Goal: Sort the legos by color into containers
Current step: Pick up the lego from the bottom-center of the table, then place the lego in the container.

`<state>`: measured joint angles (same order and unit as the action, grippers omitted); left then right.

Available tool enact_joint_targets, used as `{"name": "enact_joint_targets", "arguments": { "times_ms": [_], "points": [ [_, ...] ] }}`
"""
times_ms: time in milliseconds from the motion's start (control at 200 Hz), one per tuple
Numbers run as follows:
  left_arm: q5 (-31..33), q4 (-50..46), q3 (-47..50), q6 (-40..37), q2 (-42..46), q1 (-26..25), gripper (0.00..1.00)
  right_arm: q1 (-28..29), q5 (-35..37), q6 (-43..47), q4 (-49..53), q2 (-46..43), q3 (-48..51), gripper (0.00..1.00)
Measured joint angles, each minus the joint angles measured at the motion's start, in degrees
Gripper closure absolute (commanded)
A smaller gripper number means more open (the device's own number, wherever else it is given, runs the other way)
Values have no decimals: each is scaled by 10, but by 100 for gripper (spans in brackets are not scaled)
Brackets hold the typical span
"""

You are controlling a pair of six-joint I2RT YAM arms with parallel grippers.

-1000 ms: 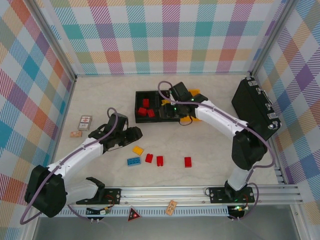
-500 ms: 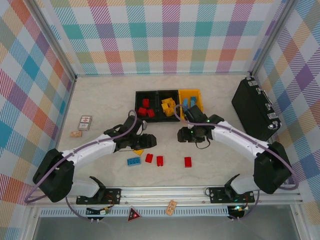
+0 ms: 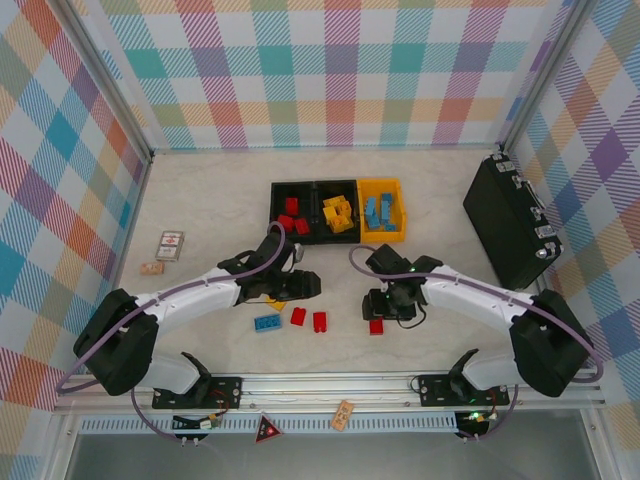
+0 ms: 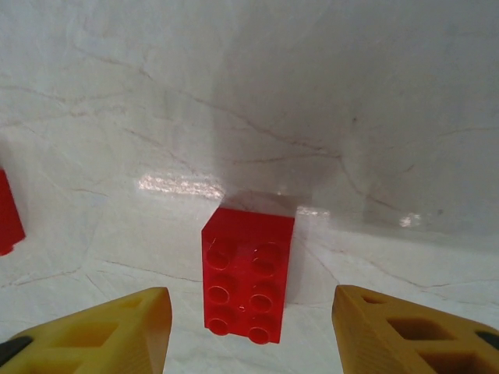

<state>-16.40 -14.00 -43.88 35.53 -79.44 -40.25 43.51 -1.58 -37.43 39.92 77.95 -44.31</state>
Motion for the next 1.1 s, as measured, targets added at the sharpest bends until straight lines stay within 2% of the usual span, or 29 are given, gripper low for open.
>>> {"name": "enact_joint_targets", "arguments": {
  "times_ms": [275, 410, 560, 890, 1100],
  "points": [
    [6, 8, 0, 0, -3, -3, 47, 19, 2, -21, -21, 51, 10, 50],
    [6, 9, 0, 0, -9, -5, 47, 24, 12, -26, -24, 70, 7, 62],
    [9, 9, 0, 3, -9, -6, 47, 27, 22, -28, -21, 70, 2, 69],
    [41, 6, 0, 12, 11, -6, 47, 27, 46, -12, -9, 46, -65, 70],
    [75, -10, 2, 25, 58, 12, 47, 27, 43, 23, -17, 87, -160, 70]
  ]
}}
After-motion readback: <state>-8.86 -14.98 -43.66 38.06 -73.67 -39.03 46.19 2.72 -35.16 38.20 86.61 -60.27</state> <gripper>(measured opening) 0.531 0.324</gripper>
